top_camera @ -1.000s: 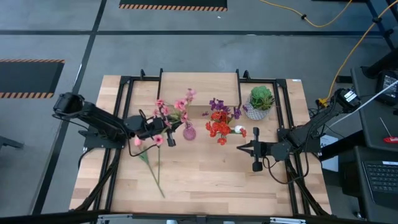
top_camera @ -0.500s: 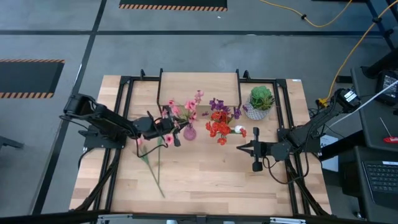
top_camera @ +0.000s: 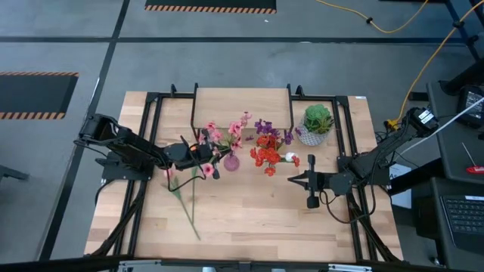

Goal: Pick and place flowers into a vace then onto a shelf
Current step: Put the pink flowers into the purple vase, then put the orange flower into the purple vase

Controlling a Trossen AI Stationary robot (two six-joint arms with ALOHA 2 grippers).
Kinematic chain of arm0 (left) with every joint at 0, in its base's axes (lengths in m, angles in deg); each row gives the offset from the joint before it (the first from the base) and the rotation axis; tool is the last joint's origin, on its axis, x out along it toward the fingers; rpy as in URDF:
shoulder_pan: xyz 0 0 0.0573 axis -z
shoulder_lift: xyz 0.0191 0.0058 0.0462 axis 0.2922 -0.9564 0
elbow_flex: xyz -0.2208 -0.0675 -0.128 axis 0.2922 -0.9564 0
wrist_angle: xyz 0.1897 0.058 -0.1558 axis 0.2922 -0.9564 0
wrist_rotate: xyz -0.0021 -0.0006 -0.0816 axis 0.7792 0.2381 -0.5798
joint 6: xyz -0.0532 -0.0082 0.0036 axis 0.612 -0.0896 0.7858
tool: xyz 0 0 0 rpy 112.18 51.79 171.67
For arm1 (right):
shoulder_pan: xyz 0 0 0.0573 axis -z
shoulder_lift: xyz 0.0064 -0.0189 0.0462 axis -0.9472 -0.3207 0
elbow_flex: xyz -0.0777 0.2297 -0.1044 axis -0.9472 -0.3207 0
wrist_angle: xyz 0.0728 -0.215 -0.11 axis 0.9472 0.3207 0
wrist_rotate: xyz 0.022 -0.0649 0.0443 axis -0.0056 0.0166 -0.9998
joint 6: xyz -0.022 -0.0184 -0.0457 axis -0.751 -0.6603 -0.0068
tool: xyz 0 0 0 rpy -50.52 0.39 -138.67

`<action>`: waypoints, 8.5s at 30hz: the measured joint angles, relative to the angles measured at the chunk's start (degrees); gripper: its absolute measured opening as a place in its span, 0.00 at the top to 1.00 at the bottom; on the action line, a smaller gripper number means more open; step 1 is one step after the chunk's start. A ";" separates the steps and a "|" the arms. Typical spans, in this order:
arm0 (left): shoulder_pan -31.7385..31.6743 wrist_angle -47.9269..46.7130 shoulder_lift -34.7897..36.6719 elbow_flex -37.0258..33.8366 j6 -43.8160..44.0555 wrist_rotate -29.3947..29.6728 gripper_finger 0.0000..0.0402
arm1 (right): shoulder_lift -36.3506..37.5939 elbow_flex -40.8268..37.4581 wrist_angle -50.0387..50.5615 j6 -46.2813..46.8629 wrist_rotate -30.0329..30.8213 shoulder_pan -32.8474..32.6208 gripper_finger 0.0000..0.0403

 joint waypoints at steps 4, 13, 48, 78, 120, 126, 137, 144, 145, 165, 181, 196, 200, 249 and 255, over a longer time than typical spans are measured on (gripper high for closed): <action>0.01 -0.72 0.00 0.00 0.21 0.00 0.99 | 0.02 0.00 0.00 0.01 0.00 0.00 0.99; 0.03 -2.02 0.00 0.00 0.69 0.03 0.99 | 0.01 0.00 0.00 0.02 0.00 0.00 0.99; 2.68 -3.95 1.69 0.00 1.96 3.12 0.57 | 0.02 0.00 -0.02 0.04 0.00 -0.02 0.99; 19.18 -42.77 20.70 0.00 19.88 26.51 0.55 | 0.01 0.00 -0.03 0.28 0.00 -0.02 0.99; 10.93 -125.14 6.42 27.04 89.40 -9.25 0.62 | 0.02 0.00 1.23 1.25 -2.84 2.99 0.99; 10.89 -125.05 3.05 27.04 92.14 -8.83 0.55 | 0.00 0.00 2.33 1.29 -2.86 2.99 0.99; 10.89 -124.02 -4.85 27.08 96.24 -8.96 0.54 | 0.00 0.00 2.27 1.60 -2.86 2.99 0.99; 10.89 -117.89 -8.83 27.08 93.87 -11.69 0.57 | 0.00 0.00 2.29 1.70 -2.86 2.99 0.99; 10.89 -117.21 -9.25 27.08 93.62 -12.03 0.57 | 0.00 0.00 2.32 1.73 -2.86 2.99 0.99; 7.92 -116.29 -13.09 26.89 93.90 -12.04 0.57 | 0.00 0.00 2.64 3.06 -2.91 2.98 0.99; 6.76 -109.41 -10.19 22.40 95.41 -14.82 0.67 | 0.00 0.00 3.15 3.28 -3.04 2.98 0.99; 7.76 -109.04 -10.21 22.58 91.91 -13.51 0.98 | 0.00 0.00 3.23 3.28 -3.03 2.99 0.99; 9.18 -109.30 -9.91 22.49 92.04 -12.16 0.98 | 0.00 0.00 3.23 3.28 -3.03 2.98 0.99; 35.76 -106.91 12.61 22.51 91.05 21.64 0.99 | -0.02 0.01 3.48 3.28 -3.02 2.98 0.99; 39.56 -97.94 12.13 22.53 83.21 26.29 0.99 | -0.02 0.01 3.45 3.28 -3.02 2.97 0.99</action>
